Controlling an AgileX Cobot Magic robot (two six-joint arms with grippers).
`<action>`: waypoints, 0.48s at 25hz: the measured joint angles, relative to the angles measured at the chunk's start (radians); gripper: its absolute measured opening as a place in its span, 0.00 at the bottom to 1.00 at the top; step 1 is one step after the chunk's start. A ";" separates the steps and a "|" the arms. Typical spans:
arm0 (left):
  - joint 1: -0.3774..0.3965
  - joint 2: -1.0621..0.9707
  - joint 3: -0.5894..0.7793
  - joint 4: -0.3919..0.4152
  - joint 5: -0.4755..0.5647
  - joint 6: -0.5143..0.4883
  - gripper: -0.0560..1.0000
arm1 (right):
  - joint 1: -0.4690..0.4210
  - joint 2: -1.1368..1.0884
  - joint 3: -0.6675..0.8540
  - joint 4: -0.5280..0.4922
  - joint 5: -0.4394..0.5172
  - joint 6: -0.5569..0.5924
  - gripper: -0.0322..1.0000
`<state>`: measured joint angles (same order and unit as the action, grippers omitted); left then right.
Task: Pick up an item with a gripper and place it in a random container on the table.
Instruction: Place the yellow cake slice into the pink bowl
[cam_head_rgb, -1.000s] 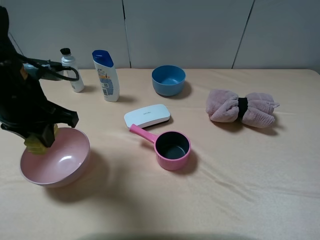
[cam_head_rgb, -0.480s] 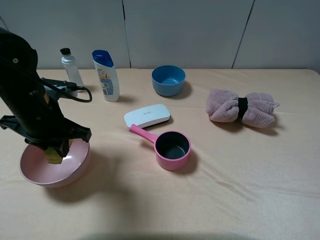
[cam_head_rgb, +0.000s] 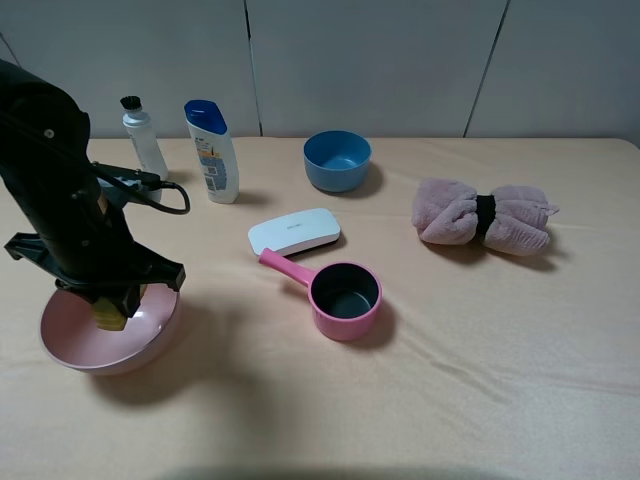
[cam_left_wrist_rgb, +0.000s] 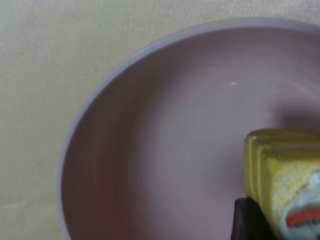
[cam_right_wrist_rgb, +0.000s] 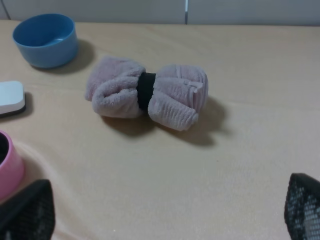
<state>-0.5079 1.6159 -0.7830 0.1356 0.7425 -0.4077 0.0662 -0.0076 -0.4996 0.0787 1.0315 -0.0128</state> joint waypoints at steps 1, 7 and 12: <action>0.000 0.000 0.000 0.000 0.000 0.000 0.27 | 0.000 0.000 0.000 0.000 0.000 0.000 0.70; 0.000 0.000 0.000 0.000 0.000 0.000 0.64 | 0.000 0.000 0.000 0.000 0.000 0.000 0.70; 0.000 0.000 0.000 0.006 -0.007 0.000 0.95 | 0.000 0.000 0.000 0.000 0.000 0.000 0.70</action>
<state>-0.5079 1.6159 -0.7830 0.1414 0.7351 -0.4077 0.0662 -0.0076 -0.4996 0.0787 1.0315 -0.0128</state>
